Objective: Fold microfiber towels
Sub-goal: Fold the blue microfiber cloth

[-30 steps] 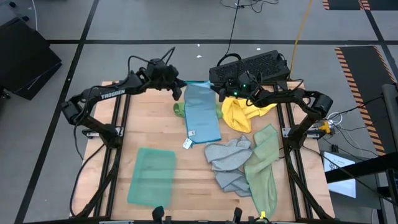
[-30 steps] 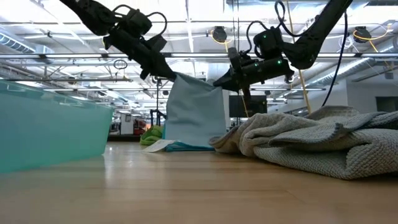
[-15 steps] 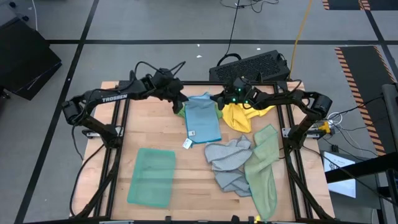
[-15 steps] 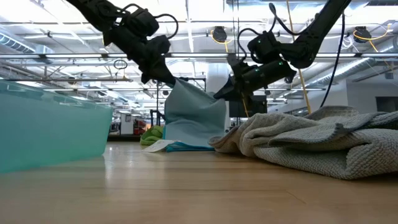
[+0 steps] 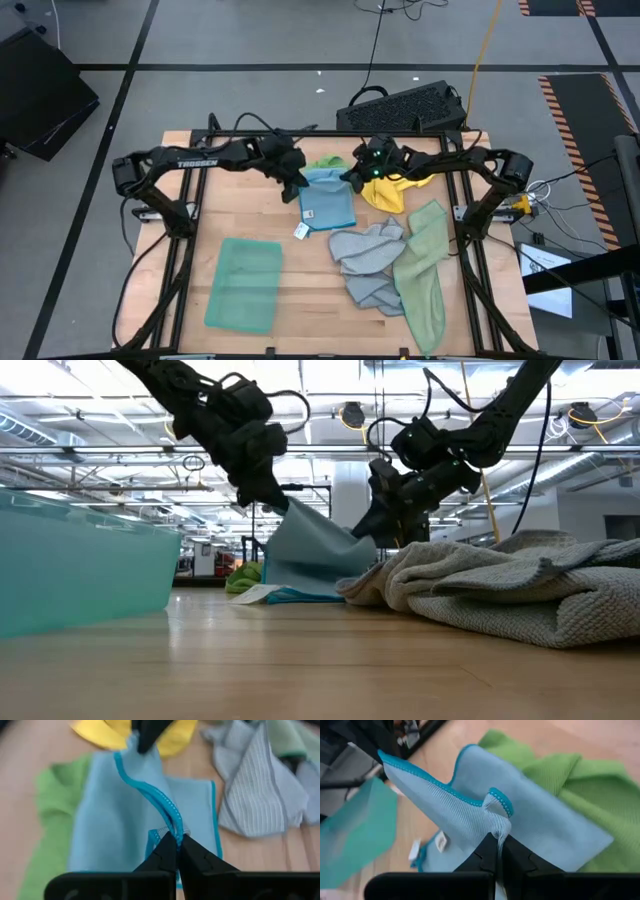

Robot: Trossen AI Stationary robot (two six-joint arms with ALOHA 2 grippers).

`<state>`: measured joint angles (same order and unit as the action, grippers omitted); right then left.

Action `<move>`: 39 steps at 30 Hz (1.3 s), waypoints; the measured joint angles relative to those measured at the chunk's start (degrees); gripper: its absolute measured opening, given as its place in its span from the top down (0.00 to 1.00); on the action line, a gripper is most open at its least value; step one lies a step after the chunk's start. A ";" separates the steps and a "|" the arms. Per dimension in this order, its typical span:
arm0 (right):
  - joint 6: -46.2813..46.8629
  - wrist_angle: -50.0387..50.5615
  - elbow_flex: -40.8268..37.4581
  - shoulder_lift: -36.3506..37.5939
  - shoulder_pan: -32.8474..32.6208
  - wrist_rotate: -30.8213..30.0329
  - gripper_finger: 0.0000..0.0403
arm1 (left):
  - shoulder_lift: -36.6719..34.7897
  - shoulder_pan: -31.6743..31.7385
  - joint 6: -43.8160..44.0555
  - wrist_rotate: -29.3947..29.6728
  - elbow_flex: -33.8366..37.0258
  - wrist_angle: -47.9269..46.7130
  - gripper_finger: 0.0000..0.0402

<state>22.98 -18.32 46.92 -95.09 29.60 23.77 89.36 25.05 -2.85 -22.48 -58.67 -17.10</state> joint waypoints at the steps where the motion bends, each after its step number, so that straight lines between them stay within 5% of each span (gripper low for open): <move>1: -0.30 0.61 0.00 0.02 -0.30 0.02 0.99 | 0.79 -0.21 0.02 -0.04 0.00 0.15 0.99; 39: -1.27 2.36 -1.88 0.00 -7.98 -2.75 0.96 | 4.27 -5.15 -1.39 0.76 0.00 -4.26 0.96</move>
<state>21.71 -15.97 45.04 -95.09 21.63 21.02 93.62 19.90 -4.25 -21.72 -58.67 -21.36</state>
